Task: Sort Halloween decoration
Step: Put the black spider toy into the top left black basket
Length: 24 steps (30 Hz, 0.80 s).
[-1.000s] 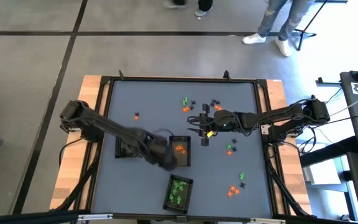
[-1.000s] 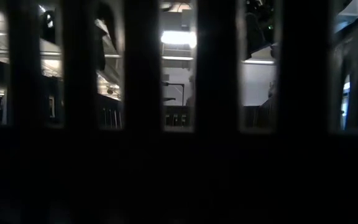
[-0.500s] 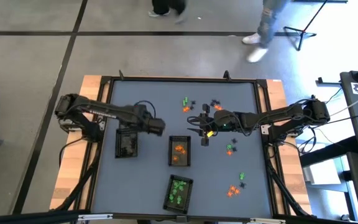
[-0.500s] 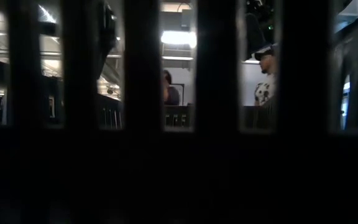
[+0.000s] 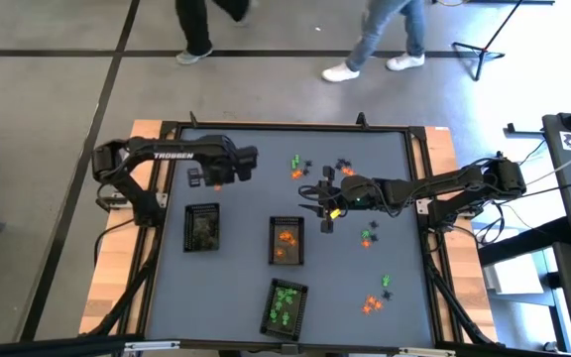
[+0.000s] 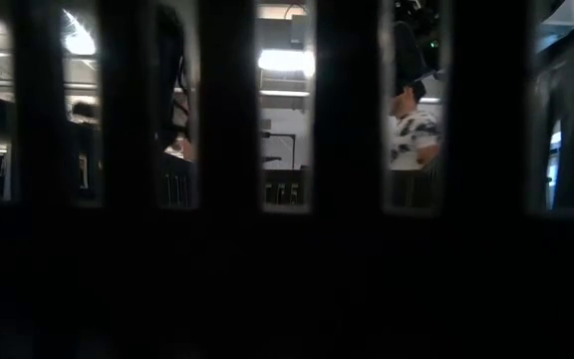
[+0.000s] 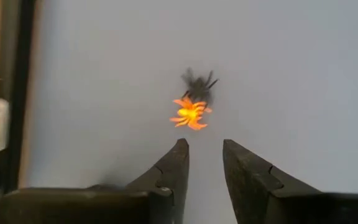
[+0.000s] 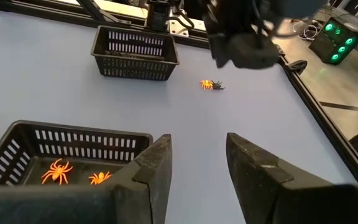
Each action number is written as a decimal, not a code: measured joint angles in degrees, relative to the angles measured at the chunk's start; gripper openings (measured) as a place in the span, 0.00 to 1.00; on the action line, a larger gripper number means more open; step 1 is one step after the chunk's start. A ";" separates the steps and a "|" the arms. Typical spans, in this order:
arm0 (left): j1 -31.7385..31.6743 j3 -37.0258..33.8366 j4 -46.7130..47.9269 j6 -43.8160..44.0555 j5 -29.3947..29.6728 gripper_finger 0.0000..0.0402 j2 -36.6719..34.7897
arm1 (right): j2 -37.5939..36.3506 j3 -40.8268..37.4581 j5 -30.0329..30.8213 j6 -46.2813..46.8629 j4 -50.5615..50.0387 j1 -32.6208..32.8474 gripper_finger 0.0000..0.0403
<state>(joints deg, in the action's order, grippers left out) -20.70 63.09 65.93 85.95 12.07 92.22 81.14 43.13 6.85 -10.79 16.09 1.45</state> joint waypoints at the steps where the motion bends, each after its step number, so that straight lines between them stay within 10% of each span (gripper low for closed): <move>1: -1.42 -0.76 -1.73 -1.84 -1.00 0.21 0.03 | 0.00 0.00 0.00 -0.02 -0.04 0.02 0.37; 11: -11.32 -7.15 -11.02 -8.37 -8.14 0.01 0.03 | 0.00 0.00 0.00 -0.01 0.00 0.00 0.37; 24: -13.26 -10.01 -15.26 -9.62 -11.40 0.10 0.03 | 0.00 0.00 0.00 -0.02 0.00 0.00 0.37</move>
<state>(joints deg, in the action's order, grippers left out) -33.95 53.08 50.67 76.33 0.67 92.25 81.14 43.13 6.85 -10.81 16.10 1.45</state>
